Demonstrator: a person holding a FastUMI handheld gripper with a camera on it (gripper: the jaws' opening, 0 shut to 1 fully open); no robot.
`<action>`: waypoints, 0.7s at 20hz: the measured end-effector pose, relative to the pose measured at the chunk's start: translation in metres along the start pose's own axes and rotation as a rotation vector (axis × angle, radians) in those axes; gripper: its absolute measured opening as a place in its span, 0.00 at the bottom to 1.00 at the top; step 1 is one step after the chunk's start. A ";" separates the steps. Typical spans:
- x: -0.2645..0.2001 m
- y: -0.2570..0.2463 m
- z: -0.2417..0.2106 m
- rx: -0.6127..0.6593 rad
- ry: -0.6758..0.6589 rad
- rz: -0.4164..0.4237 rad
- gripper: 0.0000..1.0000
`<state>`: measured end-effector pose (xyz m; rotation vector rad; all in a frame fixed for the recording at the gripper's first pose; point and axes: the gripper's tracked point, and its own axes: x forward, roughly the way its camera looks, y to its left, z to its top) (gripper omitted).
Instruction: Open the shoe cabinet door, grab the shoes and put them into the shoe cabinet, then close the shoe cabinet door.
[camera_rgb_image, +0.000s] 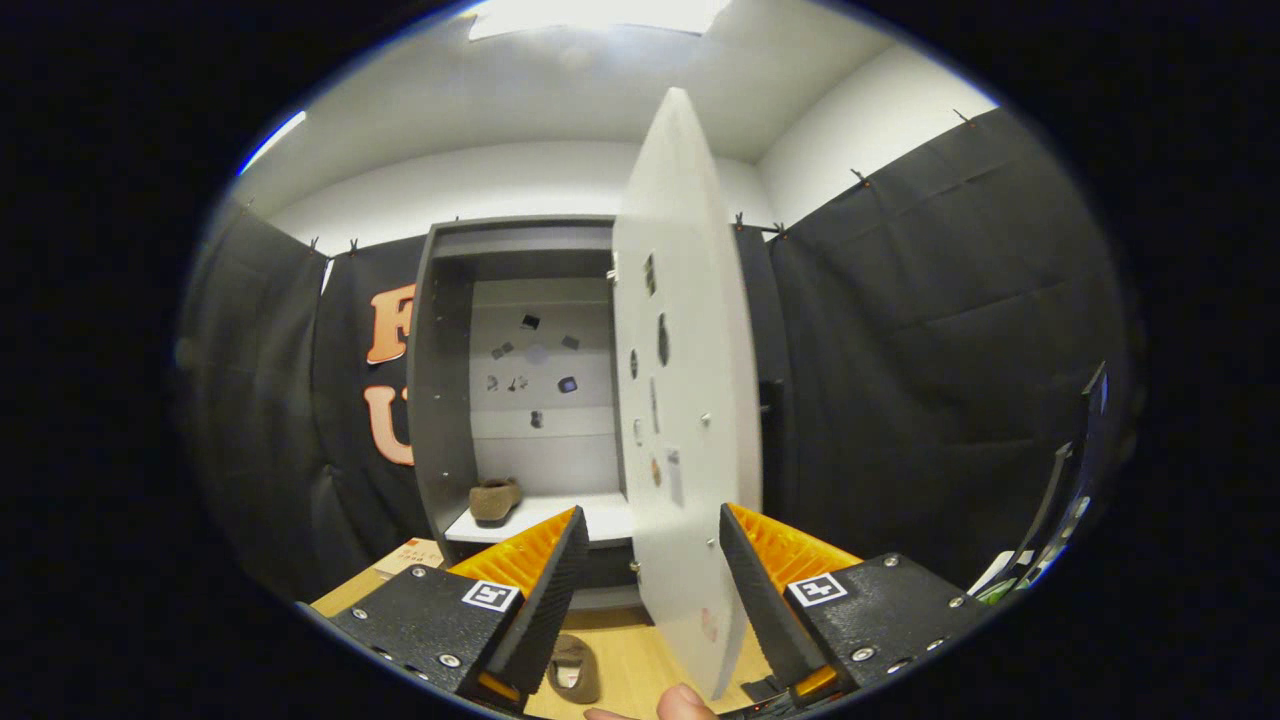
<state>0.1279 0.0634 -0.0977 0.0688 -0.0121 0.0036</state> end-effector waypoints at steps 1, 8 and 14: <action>-0.001 0.016 -0.009 -0.007 0.018 0.023 0.83; 0.012 0.075 -0.062 -0.054 0.073 0.136 0.83; 0.028 0.108 -0.156 -0.032 0.187 0.205 0.83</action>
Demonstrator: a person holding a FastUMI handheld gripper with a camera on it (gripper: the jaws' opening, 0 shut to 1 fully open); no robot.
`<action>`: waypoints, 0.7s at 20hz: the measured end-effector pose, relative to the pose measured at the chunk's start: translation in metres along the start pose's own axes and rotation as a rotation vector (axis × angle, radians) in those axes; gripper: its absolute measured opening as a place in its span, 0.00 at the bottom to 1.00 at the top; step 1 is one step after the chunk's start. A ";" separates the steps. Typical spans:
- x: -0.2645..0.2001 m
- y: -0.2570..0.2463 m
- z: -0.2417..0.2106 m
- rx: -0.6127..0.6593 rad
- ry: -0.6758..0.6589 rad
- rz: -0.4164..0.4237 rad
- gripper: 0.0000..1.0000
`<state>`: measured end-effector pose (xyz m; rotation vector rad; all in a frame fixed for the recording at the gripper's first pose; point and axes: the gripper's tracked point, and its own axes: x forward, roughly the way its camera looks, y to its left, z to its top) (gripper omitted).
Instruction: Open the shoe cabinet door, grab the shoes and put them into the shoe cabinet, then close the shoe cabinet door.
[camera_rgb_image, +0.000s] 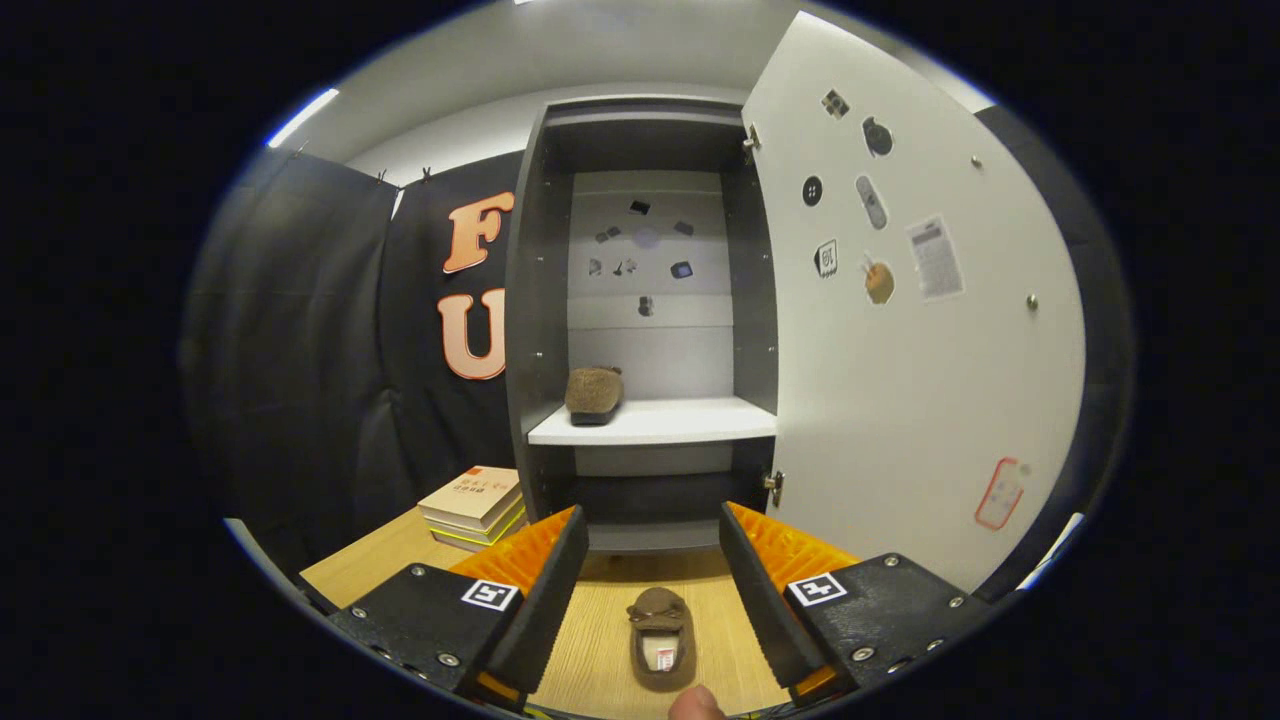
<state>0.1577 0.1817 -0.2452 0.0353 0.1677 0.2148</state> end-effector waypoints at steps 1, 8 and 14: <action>0.005 0.002 -0.021 0.007 0.038 0.014 0.83; 0.051 0.009 -0.138 0.091 0.220 0.038 0.83; 0.069 0.011 -0.221 0.091 0.358 0.039 0.79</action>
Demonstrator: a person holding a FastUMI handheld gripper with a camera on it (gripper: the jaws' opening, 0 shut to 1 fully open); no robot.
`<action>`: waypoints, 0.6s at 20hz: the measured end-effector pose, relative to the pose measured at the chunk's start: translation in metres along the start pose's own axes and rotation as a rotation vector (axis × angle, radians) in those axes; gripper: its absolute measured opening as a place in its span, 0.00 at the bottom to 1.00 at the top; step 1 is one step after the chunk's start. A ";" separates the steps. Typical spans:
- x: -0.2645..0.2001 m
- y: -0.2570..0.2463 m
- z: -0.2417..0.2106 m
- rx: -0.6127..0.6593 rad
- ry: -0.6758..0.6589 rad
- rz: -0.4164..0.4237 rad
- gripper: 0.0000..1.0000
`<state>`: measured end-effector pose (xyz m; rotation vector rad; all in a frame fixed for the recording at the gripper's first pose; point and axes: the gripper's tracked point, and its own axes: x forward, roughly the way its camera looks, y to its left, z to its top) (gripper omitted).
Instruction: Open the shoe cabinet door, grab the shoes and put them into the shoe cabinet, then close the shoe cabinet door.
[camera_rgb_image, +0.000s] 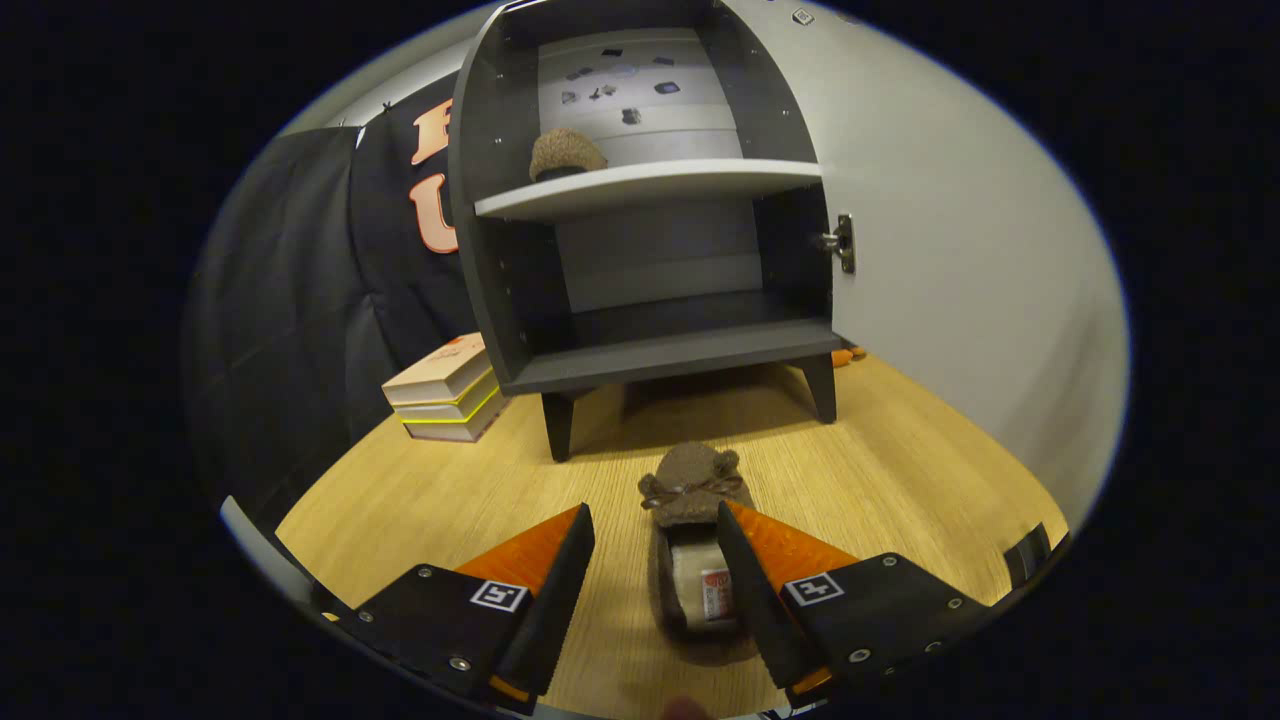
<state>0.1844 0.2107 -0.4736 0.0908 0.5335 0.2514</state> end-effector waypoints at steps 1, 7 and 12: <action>0.006 0.000 -0.010 0.003 0.026 0.002 0.78; 0.044 -0.001 -0.029 -0.018 0.094 -0.020 0.60; 0.073 -0.005 -0.029 0.016 0.102 -0.045 0.32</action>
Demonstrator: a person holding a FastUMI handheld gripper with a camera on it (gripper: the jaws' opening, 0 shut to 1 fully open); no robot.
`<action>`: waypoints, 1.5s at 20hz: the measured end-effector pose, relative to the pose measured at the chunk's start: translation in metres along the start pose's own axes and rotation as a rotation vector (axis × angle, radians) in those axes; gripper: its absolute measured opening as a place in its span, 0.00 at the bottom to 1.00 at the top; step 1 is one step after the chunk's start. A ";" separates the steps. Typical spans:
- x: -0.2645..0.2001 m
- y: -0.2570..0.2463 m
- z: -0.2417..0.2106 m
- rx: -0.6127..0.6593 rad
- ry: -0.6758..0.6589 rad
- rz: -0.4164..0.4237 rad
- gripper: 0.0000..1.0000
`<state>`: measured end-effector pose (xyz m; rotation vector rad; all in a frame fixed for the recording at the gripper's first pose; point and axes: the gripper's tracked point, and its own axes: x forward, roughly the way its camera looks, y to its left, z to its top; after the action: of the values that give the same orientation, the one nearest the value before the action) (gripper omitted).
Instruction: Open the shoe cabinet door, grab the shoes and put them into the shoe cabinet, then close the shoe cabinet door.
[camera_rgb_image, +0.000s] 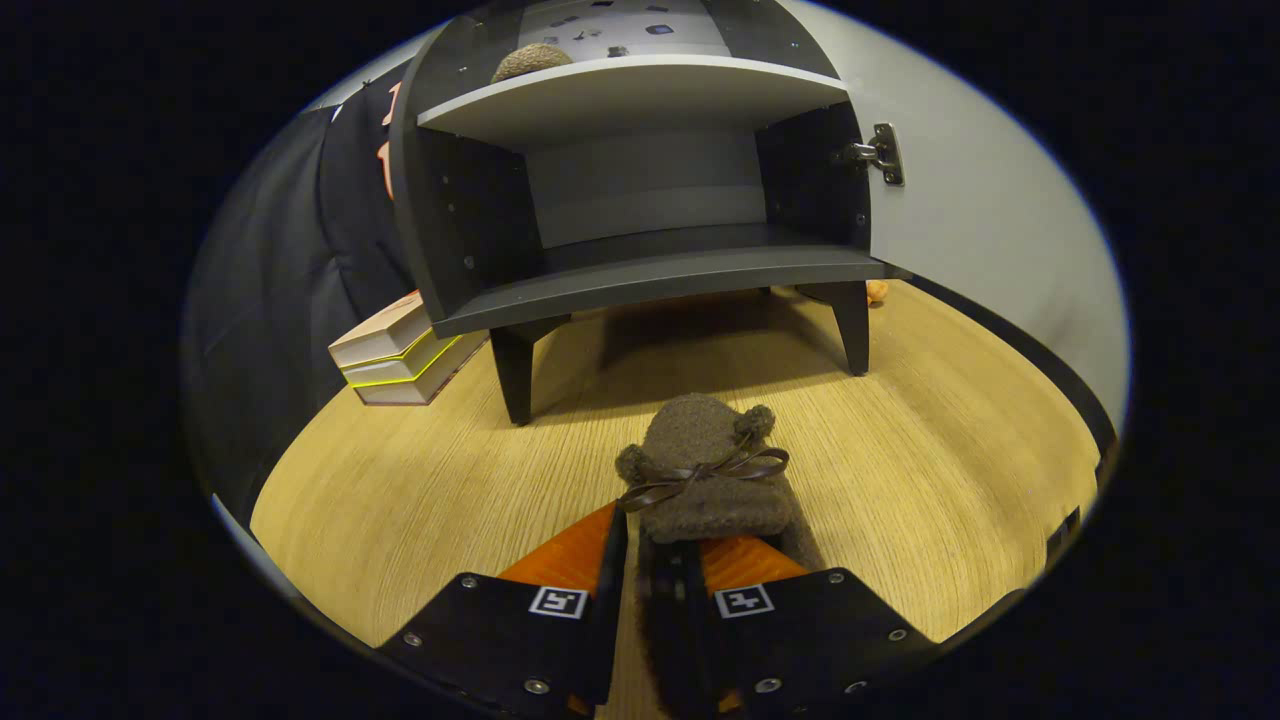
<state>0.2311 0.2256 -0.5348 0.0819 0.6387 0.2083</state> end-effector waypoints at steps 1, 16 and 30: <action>0.006 0.000 0.000 0.004 0.006 0.005 0.28; -0.069 0.002 0.060 -0.041 -0.015 0.006 0.05; -0.147 0.009 0.272 -0.070 -0.228 -0.032 0.05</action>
<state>0.2777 0.1995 -0.2303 0.0271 0.4050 0.1875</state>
